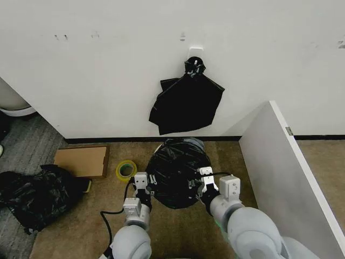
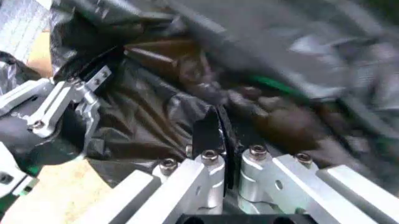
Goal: Place the garbage bag over the trash bin.
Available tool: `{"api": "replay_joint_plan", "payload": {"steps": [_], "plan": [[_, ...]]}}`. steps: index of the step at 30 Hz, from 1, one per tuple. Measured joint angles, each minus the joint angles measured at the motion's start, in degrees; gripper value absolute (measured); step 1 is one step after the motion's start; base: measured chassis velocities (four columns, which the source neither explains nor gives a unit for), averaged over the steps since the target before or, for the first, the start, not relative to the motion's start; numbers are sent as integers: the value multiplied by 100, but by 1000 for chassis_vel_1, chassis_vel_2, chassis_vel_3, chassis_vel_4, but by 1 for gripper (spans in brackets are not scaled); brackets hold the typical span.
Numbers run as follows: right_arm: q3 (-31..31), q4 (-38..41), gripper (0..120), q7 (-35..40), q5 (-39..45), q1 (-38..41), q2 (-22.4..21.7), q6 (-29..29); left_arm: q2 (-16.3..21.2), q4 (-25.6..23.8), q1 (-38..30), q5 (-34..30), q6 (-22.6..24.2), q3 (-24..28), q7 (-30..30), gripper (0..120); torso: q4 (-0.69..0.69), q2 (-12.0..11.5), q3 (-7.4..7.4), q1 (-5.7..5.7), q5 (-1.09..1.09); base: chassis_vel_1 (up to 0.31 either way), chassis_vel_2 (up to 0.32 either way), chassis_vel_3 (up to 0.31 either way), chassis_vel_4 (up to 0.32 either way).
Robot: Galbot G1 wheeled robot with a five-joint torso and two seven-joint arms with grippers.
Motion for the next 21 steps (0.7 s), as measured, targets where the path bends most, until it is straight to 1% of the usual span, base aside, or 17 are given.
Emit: {"api": "replay_joint_plan", "payload": {"steps": [3, 6, 8, 10, 15, 17, 21], "plan": [[-156, -126, 0, 10, -84, 88, 82, -54, -65, 17, 2, 137, -10, 23, 6, 0, -1, 0, 0, 0, -1, 0, 0, 0, 0], [-356, -400, 0, -7, -348, 190, 175, -105, -84, 6, 47, 232, -28, 24, 23, 0, -1, 0, 0, 0, -1, 0, 0, 0, 0], [-481, -645, 0, -29, -487, 296, 244, -114, -49, -48, 87, 253, -35, 9, 35, 0, -1, 0, 0, 0, 0, 0, 0, 0, 0], [-519, -714, 0, -38, -529, 342, 266, -114, -31, -65, 95, 258, -40, 3, 39, 0, 0, 0, 0, 0, 0, 0, 0, 0, 0], [-826, -1226, 0, -77, -798, 746, 460, -127, 101, -177, 147, 262, -50, -20, 63, 0, 0, 0, 0, 0, -1, 0, 0, 0, 0], [-868, -1298, 0, -86, -853, 791, 488, -127, 119, -198, 156, 260, -50, -21, 68, 0, 0, 0, 0, 0, -1, 0, 0, 0, 0], [-1127, -1563, 0, -183, -1230, 1029, 651, -164, 194, -250, 180, 248, -50, -32, 80, 0, 0, 0, 0, 0, -1, 0, 0, 0, 0]]}}
